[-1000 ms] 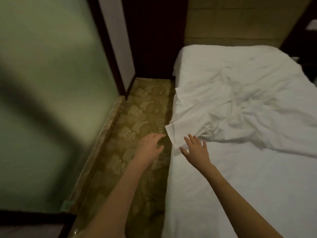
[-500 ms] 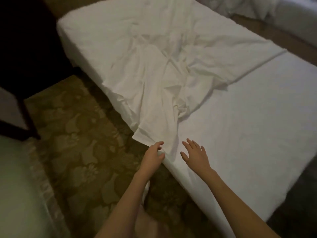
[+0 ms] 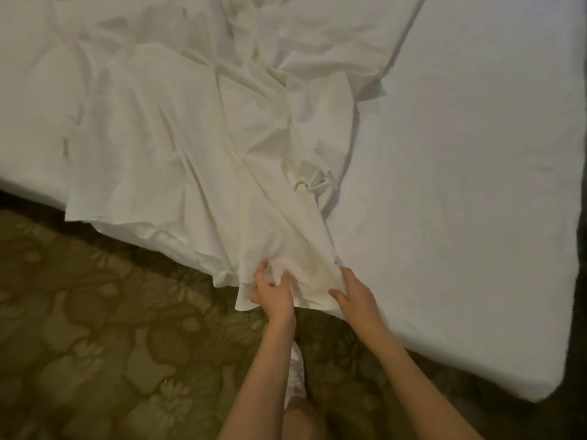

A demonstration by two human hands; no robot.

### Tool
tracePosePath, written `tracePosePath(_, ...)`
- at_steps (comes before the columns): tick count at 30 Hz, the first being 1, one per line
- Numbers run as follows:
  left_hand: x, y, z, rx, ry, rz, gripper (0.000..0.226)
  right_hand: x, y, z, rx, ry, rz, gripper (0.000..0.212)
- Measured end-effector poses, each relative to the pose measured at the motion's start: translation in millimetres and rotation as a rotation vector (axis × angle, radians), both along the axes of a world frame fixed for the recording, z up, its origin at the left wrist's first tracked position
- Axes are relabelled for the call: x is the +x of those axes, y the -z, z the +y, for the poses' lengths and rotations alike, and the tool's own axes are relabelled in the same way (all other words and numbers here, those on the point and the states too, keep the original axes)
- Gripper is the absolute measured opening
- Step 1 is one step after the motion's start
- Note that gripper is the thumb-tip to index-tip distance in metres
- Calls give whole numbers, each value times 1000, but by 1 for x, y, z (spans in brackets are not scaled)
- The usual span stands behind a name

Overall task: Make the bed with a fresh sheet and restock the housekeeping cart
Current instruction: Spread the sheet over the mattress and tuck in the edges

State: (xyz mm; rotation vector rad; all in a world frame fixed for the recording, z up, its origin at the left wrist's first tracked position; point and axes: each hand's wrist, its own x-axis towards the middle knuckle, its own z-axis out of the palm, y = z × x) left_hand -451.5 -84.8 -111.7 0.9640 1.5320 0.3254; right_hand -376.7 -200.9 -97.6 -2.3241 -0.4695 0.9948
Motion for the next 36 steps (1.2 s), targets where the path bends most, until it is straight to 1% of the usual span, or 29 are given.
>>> tracePosePath(3,2,-16,-5,-169,80,-213,39,-11,-19,2,13,121,-16,30)
tracePosePath(5,4,-31,-13,-259,145,-270,35,-22,-36,2,26,199,-21,21)
tracePosePath(6,4,-36,-17,-302,171,-257,33,-29,-46,0,38,239,-16,20)
tracePosePath(8,-1,-46,-18,-385,194,-166,32,-47,-65,-1,59,330,-13,23)
tracePosePath(9,-6,-51,-15,-438,179,-127,33,-59,-74,-3,67,382,-12,26)
tracePosePath(10,-10,-52,-11,-492,136,-137,36,-68,-80,-4,66,411,-10,28)
tracePosePath(13,-32,-76,7,-610,49,-353,44,-112,-104,-3,51,528,-37,30)
tracePosePath(15,-57,-99,20,-613,116,-389,44,-153,-119,5,55,612,-59,28)
tracePosePath(17,-91,-123,31,-509,262,-350,41,-190,-131,14,45,659,-107,27)
tracePosePath(20,-152,-158,56,-193,514,-204,35,-232,-152,29,39,722,-134,22)
tracePosePath(23,-202,-187,86,92,721,-228,25,-264,-167,45,87,753,-134,19)
tracePosePath(25,-225,-198,105,214,780,-260,17,-277,-173,57,120,774,-115,20)
tracePosePath(27,-245,-194,120,266,846,-204,13,-285,-171,69,125,769,-61,22)
tracePosePath(28,-258,-189,126,252,887,-140,13,-291,-169,75,108,760,-28,23)
tracePosePath(30,-280,-176,141,152,948,-54,17,-303,-164,87,63,727,6,26)
tracePosePath(32,-292,-169,161,147,966,-15,20,-309,-161,98,-79,620,-67,36)
tracePosePath(34,-291,-172,188,230,966,12,26,-307,-159,117,-238,484,-180,50)
tracePosePath(36,-282,-173,219,317,991,57,31,-303,-156,149,-254,391,-270,55)
